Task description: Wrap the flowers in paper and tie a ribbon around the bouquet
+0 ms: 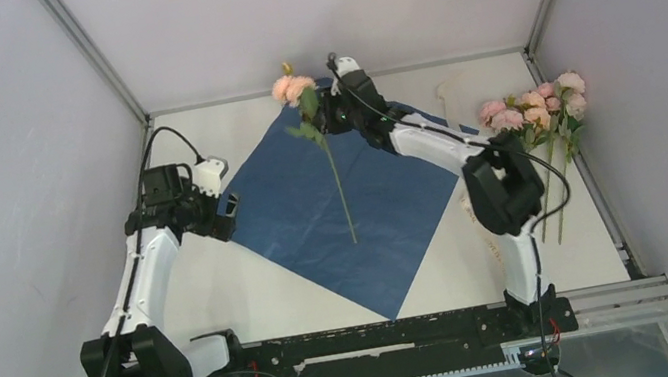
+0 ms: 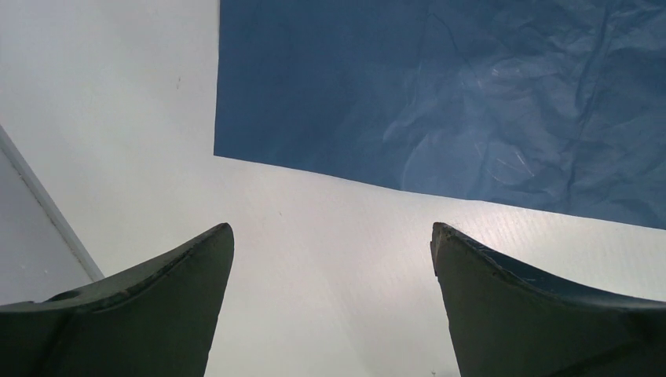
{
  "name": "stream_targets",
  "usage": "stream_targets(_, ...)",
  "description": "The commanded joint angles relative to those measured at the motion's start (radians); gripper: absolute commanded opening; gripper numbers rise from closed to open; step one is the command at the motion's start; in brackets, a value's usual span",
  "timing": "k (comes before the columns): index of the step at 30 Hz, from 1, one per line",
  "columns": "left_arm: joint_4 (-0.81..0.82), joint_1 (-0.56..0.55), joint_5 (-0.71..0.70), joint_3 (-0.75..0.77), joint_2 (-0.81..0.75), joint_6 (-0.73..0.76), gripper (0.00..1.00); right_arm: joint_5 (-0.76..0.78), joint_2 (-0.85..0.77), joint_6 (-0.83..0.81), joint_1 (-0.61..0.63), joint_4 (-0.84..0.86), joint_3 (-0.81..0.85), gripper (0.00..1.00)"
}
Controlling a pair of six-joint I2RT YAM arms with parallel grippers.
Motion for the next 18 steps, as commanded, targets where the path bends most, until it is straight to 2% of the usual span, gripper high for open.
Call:
stream_targets(1, 0.053, 0.005, -0.012, -0.023, -0.004, -0.022, 1.00, 0.061, 0.133, -0.051, -0.035, -0.295, 0.288, 0.71)
stream_targets(3, 0.053, 0.005, -0.005, -0.022, 0.002, -0.022, 1.00, 0.120, 0.116, -0.081, -0.053, -0.358, 0.312, 0.97)
stream_targets(6, 0.049, 0.005, -0.003, -0.005, 0.025, -0.027, 1.00, 0.121, -0.026, -0.180, -0.093, -0.397, 0.243, 1.00)
stream_targets(8, 0.042, 0.005, -0.019, 0.010, 0.040, -0.031, 1.00, 0.124, -0.111, -0.257, -0.139, -0.491, 0.192, 1.00)
stream_targets(10, 0.034, 0.004, -0.026, 0.020, 0.053, -0.031, 1.00, 0.201, -0.174, -0.272, -0.226, -0.621, 0.132, 1.00)
stream_targets(13, 0.023, 0.006, -0.046, 0.036, 0.080, -0.034, 1.00, 0.270, -0.250, -0.212, -0.396, -0.739, -0.019, 0.93)
stream_targets(18, -0.020, 0.004, -0.078, 0.121, 0.168, -0.054, 1.00, 0.078, -0.303, -0.142, -0.734, -0.680, -0.205, 0.69)
